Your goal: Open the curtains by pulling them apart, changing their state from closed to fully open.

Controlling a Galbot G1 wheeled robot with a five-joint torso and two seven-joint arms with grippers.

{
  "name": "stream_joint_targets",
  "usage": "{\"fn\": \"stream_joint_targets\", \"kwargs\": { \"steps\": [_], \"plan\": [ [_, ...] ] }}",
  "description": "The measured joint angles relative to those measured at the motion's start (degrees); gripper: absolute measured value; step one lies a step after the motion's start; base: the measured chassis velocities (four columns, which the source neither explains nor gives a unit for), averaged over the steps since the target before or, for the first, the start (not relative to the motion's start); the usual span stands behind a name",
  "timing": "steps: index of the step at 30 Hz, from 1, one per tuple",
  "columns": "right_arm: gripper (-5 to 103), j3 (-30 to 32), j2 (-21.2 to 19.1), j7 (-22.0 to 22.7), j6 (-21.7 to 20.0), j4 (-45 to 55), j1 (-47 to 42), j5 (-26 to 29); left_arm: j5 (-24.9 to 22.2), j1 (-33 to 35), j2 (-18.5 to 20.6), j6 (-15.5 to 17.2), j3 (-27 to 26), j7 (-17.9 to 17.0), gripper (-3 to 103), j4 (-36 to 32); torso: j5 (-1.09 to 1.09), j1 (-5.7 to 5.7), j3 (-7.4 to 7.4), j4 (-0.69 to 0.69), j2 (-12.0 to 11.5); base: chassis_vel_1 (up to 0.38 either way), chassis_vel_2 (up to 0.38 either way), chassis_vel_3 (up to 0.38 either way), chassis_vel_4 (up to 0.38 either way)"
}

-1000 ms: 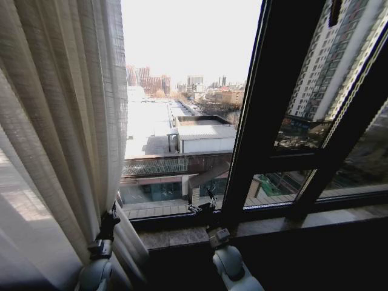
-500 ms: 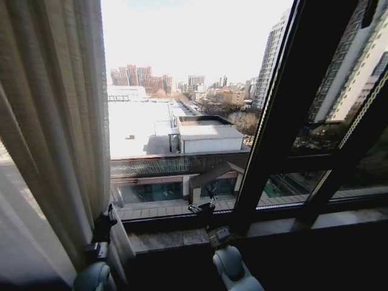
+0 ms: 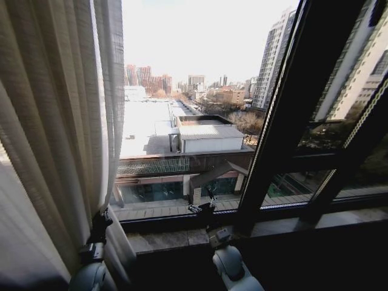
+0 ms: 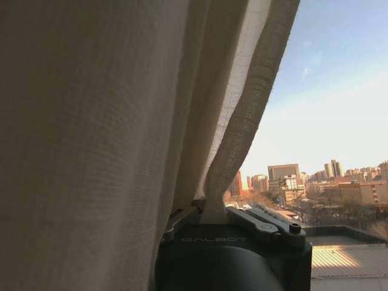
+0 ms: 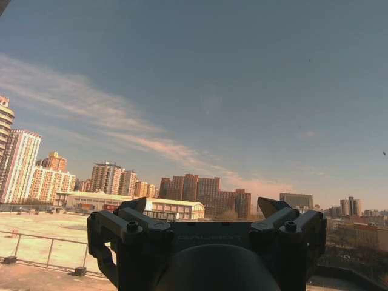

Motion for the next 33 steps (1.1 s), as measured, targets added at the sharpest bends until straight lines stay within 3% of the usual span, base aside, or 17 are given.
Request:
{"fn": "stream_joint_targets", "kwargs": {
  "steps": [9,16,23,33],
  "plan": [
    [100,0.01,-0.01,0.0,0.0,0.0,0.0,0.0,-5.0,-1.27,4.11,0.56,-3.88,-0.99,0,2.47,0.0,0.0,0.0,-0.01,0.0,0.034,0.033,-0.023,-0.022],
    [100,0.02,-0.01,0.0,0.0,0.0,0.0,0.0,-11.17,-2.39,10.27,0.79,-8.39,-1.62,0,7.0,0.0,0.0,0.0,0.0,0.0,0.0,0.0,0.0,0.0],
    [100,0.0,-0.01,0.0,0.0,0.0,0.0,0.0,-14.54,-2.16,13.95,0.59,-11.75,-2.4,0,9.73,-0.01,0.0,0.0,0.01,0.01,0.0,0.0,0.0,0.0],
    [100,0.01,-0.01,0.0,0.0,0.0,0.0,0.0,-18.58,-1.58,18.69,-0.12,-19.25,-5.74,0,15.98,0.0,0.0,0.0,0.0,0.01,0.0,0.0,0.0,0.0]
  ]
}}
